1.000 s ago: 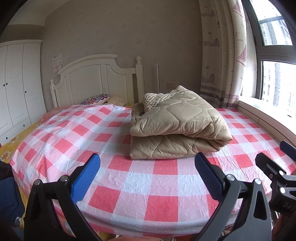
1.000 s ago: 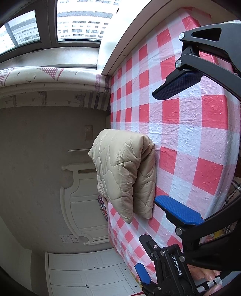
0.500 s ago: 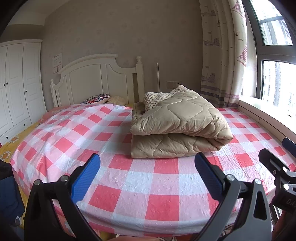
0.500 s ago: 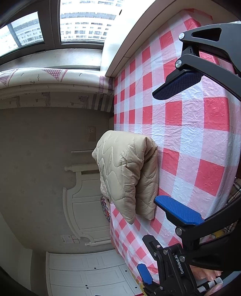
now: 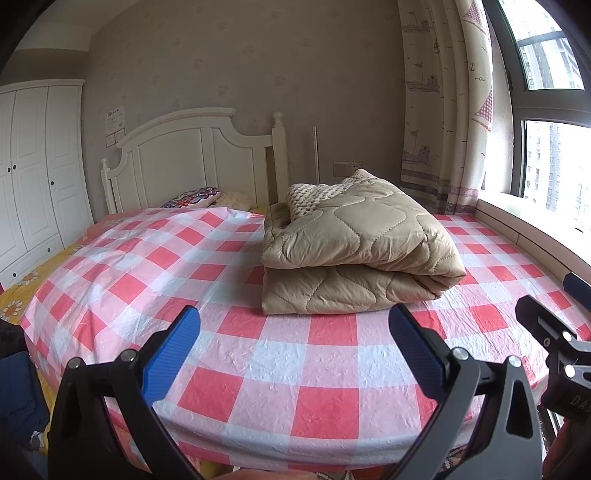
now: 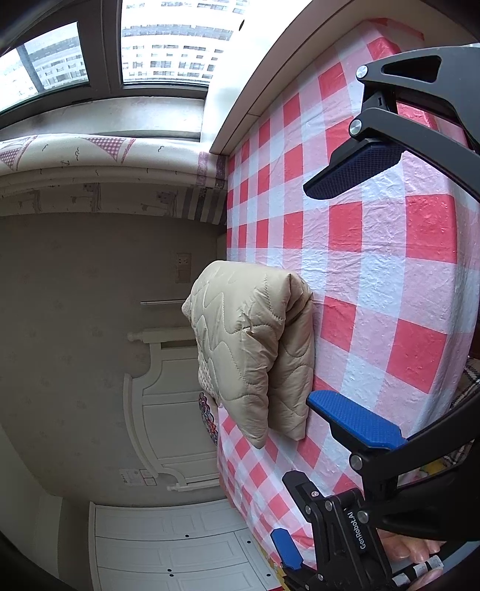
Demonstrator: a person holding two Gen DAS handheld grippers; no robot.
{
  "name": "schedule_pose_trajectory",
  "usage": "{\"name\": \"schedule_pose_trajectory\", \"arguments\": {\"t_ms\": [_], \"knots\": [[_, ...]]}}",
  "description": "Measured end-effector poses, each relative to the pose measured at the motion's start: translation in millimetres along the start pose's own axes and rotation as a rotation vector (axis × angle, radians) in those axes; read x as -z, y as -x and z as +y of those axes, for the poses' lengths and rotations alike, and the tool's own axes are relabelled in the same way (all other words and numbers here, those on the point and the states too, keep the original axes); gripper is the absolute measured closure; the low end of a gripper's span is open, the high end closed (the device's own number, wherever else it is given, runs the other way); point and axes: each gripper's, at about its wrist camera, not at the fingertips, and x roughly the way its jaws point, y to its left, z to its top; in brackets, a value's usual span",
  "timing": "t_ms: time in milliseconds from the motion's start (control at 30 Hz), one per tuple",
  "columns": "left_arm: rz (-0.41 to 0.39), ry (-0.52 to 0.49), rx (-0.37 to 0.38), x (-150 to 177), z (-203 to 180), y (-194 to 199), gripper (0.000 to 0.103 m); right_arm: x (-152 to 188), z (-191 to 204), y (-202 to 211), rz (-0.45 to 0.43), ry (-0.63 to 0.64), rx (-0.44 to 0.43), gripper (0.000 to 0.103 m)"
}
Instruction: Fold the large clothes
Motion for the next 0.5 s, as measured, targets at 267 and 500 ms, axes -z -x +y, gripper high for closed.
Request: {"name": "schedule_pose_trajectory", "arguments": {"t_ms": [267,500], "knots": [[0.001,0.001,-0.004,1.2,1.9,-0.3,0.002,1.0,1.0,0.1,-0.001,0.014,0.013,0.004],[0.001,-0.002,-0.004,2.6,2.6,-0.3,0.002,0.2,-0.3,1.3,-0.008,0.015,0.019,0.004]]}}
